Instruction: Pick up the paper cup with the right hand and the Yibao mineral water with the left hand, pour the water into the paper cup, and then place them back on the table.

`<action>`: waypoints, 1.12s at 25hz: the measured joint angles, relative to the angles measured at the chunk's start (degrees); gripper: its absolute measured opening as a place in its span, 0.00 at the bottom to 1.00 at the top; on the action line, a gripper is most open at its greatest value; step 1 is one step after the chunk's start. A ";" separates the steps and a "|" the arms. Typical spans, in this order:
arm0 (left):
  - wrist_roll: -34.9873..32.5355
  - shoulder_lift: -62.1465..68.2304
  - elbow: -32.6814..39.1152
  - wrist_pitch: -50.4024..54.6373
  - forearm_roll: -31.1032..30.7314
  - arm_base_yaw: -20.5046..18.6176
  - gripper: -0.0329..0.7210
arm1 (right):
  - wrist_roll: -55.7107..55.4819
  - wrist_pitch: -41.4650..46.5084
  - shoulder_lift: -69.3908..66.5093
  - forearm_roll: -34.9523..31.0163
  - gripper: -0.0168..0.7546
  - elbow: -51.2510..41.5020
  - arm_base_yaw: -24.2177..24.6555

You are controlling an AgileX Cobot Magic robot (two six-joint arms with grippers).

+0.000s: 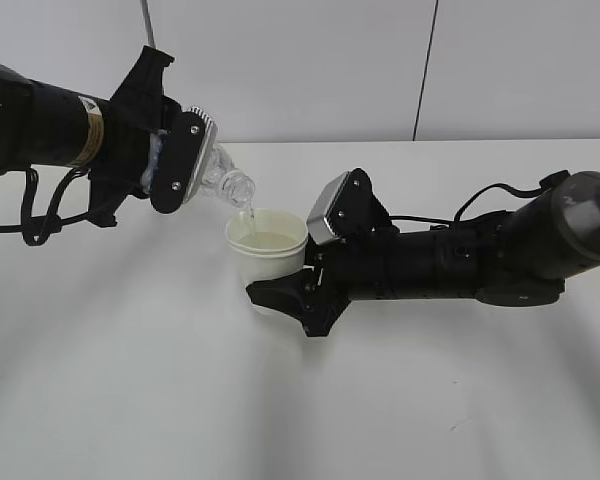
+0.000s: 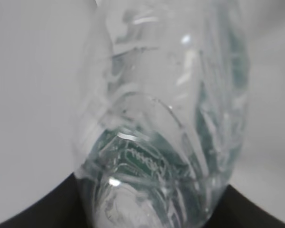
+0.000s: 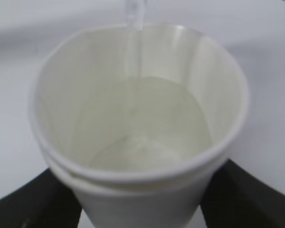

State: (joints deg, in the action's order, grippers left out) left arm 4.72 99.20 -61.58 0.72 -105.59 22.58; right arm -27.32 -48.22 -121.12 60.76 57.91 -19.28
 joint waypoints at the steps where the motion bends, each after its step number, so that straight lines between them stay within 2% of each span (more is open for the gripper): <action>1: 0.00 0.00 0.00 0.00 0.00 0.00 0.52 | 0.00 0.00 0.00 0.00 0.70 0.00 0.00; 12: -0.07 0.00 0.00 -0.20 0.94 0.00 0.51 | 0.00 0.00 0.00 0.04 0.70 0.00 0.00; 21: -0.07 0.00 0.00 -3.31 18.08 0.00 0.51 | -0.09 0.00 0.00 -0.16 0.70 0.00 0.00; 23: -0.07 0.00 0.00 -3.75 23.06 0.00 0.51 | -0.09 0.10 0.00 -0.16 0.70 0.00 0.00; 28: 0.29 0.00 0.08 -4.29 40.06 0.00 0.50 | -0.09 0.10 0.00 -0.30 0.70 0.00 0.00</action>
State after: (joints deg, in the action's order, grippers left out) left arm 5.01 99.20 -61.50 -3.56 -65.52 22.58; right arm -27.41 -48.11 -121.12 60.47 57.91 -19.28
